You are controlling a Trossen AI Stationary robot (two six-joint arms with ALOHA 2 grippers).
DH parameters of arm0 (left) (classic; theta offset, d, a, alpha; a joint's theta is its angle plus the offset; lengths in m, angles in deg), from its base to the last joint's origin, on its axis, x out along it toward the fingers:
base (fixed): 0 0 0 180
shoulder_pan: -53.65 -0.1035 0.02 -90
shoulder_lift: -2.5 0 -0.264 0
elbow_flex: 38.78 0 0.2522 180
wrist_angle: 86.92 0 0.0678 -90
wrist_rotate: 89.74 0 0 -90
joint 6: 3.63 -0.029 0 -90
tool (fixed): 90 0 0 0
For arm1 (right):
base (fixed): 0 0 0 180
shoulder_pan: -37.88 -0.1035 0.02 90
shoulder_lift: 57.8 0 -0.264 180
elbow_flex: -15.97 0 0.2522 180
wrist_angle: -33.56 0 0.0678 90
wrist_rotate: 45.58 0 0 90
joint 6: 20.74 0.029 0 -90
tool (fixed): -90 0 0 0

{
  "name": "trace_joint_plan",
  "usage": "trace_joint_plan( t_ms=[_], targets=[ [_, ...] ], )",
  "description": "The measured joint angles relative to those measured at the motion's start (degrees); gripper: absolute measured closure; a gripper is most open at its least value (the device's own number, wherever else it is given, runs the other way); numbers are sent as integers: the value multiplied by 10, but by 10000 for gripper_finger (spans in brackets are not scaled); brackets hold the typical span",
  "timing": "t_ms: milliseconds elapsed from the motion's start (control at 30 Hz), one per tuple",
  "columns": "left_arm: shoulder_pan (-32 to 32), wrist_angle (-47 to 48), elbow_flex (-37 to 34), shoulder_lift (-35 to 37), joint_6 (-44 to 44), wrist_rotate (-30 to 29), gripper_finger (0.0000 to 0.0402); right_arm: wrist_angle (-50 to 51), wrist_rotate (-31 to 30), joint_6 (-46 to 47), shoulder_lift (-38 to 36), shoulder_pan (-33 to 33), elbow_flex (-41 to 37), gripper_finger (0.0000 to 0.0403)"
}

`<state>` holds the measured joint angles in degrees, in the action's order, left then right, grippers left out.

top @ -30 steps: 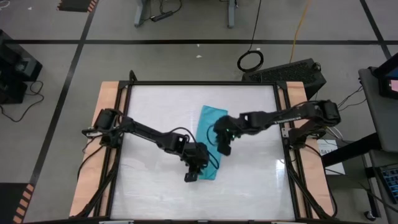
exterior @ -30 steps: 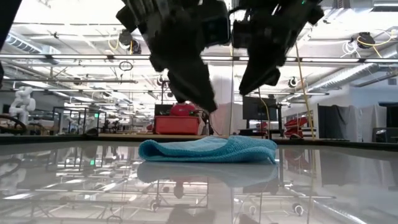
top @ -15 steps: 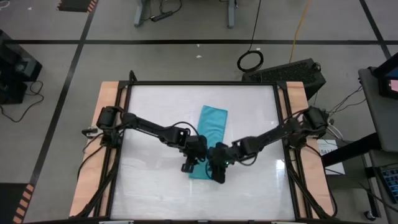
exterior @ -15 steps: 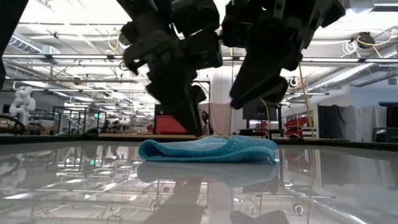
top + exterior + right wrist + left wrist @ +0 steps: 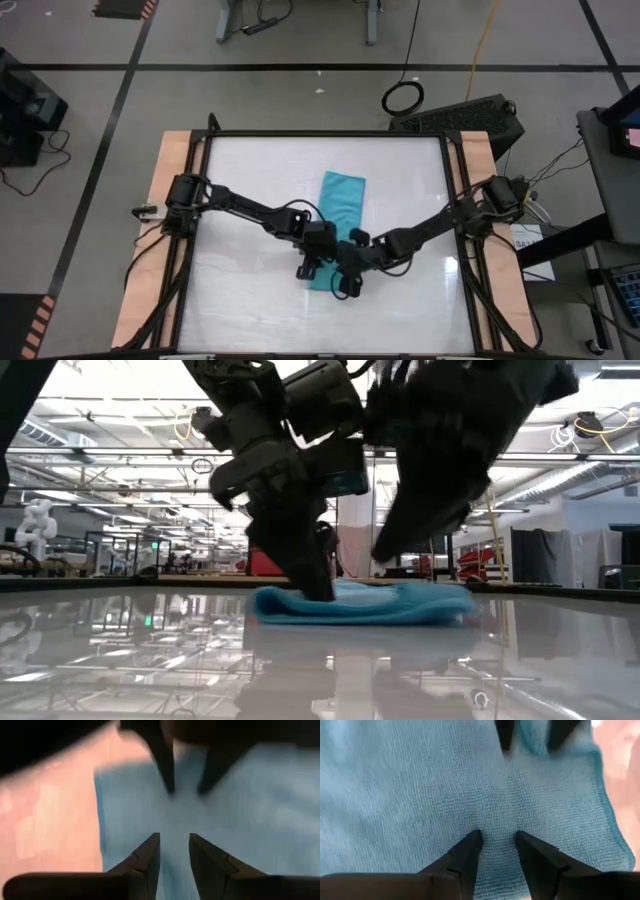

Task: Roll towel
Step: Roll the blue microfiber towel

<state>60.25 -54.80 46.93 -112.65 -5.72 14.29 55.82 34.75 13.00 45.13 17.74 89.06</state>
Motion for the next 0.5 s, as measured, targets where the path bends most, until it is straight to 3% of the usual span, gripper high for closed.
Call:
trace_joint_plan(
  t_ms=[267,500],
  targets=[
    [0,-20,0,-1,19,-3,261,33,-49,-20,-67,-14,1,323],
    [1,-27,0,-1,28,-2,261,114,-112,12,-113,-41,1,295]
  ],
)
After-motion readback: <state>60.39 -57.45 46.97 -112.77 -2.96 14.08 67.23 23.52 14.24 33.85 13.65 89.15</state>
